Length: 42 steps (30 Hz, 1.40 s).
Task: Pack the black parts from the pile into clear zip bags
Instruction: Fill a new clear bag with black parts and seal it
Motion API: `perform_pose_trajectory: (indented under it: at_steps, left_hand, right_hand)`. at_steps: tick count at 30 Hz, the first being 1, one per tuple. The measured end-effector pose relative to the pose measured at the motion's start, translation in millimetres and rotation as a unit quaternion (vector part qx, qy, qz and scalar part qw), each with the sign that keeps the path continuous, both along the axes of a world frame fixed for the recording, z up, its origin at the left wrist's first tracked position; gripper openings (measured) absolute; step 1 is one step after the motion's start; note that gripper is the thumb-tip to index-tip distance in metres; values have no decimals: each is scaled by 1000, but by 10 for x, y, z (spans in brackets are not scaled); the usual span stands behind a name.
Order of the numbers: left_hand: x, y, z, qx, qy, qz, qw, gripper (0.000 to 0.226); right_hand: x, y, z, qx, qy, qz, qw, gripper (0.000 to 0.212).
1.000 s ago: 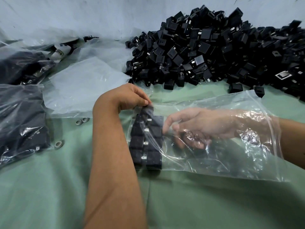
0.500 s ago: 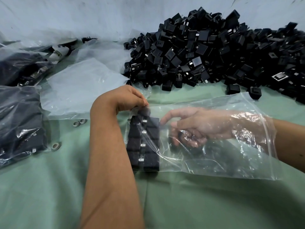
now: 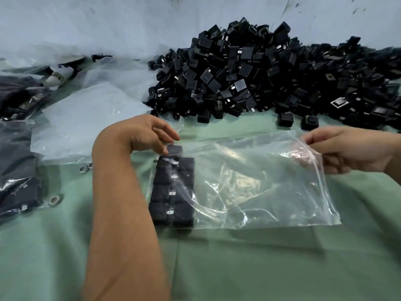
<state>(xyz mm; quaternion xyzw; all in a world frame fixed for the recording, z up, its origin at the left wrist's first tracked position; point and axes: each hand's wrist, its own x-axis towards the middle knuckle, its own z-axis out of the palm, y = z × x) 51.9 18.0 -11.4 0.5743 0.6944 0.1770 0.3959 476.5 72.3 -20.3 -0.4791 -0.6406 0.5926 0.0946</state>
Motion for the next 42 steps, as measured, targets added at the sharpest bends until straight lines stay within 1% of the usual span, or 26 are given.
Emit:
perform_pose_trajectory:
  at_steps: [2, 3, 4, 5, 6, 7, 8, 10, 11, 13, 16, 18, 19, 21, 22, 23, 25, 27, 28, 29, 31, 33, 35, 38, 40, 42]
  left_hand:
    - [22, -4, 11, -5, 2, 0, 1000, 49]
    - [35, -2, 16, -7, 2, 0, 1000, 50]
    - [44, -3, 24, -9, 3, 1, 1000, 51]
    - [54, -6, 38, -11, 9, 1, 1000, 51]
    - [81, -2, 57, -11, 21, -2, 1000, 50]
    - [118, 6, 78, -7, 36, -6, 999, 49]
    - [179, 19, 104, 3, 50, -9, 999, 47]
    - [351, 56, 164, 42, 54, -12, 998, 43]
    - [482, 88, 199, 70, 42, -22, 996, 41]
    - [800, 143, 255, 128, 5, -63, 990, 37]
    - [1321, 182, 305, 181, -29, -164, 969, 35]
    - [1625, 181, 298, 199, -20, -222, 954, 41]
    - [1750, 184, 284, 209, -1, -239, 948, 47]
    - [1947, 163, 265, 221, 49, -263, 938, 59]
    - [2019, 148, 255, 219, 69, -275, 934, 63]
    - [2078, 130, 245, 213, 86, -289, 929, 66]
    - [2132, 109, 230, 204, 117, -310, 921, 63]
    - [2110, 105, 239, 202, 133, -315, 918, 47]
    - [2080, 111, 248, 205, 131, -312, 919, 37]
    - [2042, 122, 259, 209, 125, -306, 921, 29]
    - [1970, 129, 286, 215, 107, -299, 924, 20]
    - [1933, 117, 321, 217, 86, -303, 924, 17]
    - [1932, 106, 356, 224, 60, -306, 923, 16]
    - [1917, 104, 396, 235, 28, -306, 922, 16]
    - [1890, 102, 424, 234, 13, -316, 919, 13]
    - [1852, 98, 446, 229, 8, -321, 919, 14]
  right_hand:
    - [-66, 93, -32, 96, -29, -124, 987, 14]
    - [-112, 159, -71, 168, -60, -186, 966, 15]
    - [-163, 217, -114, 258, -104, -227, 933, 18]
    - [-220, 265, -147, 358, -160, -230, 891, 20]
    - [-259, 282, -169, 441, -219, -199, 847, 24]
    - [-297, 307, -192, 489, -270, -145, 817, 31]
    - [-317, 333, -221, 503, -305, -85, 804, 39]
    - [-383, 365, -279, 481, -350, -2, 804, 47]
    - [-400, 360, -301, 473, -367, 13, 801, 46]
    - [-410, 345, -323, 482, -371, 3, 794, 39]
    - [-337, 256, -272, 470, -338, -47, 814, 26]
    - [-227, 157, -230, 469, -284, -93, 831, 20]
    - [-170, 92, -208, 463, -237, -128, 844, 16]
    - [-93, -72, -147, 397, -120, -216, 884, 7]
    - [-61, -137, -128, 346, -68, -247, 902, 9]
    - [-22, -197, -117, 302, -34, -257, 917, 12]
    - [44, -299, -101, 226, 2, -225, 948, 16]
    - [89, -399, -68, 135, 62, -166, 975, 15]
    - [107, -445, -54, 93, 97, -131, 982, 18]
    - [116, -481, -44, 67, 126, -96, 985, 25]
    - [93, -525, -21, 61, 141, -32, 988, 36]
    - [-9, -531, 7, 61, 132, 4, 989, 31]
    - [-157, -547, 42, 66, 89, 24, 994, 18]
    - [-359, -524, 15, 84, 17, 80, 993, 27]
    - [-468, -518, 22, 83, 14, 126, 988, 20]
    - [-576, -492, 8, 55, 19, 158, 986, 14]
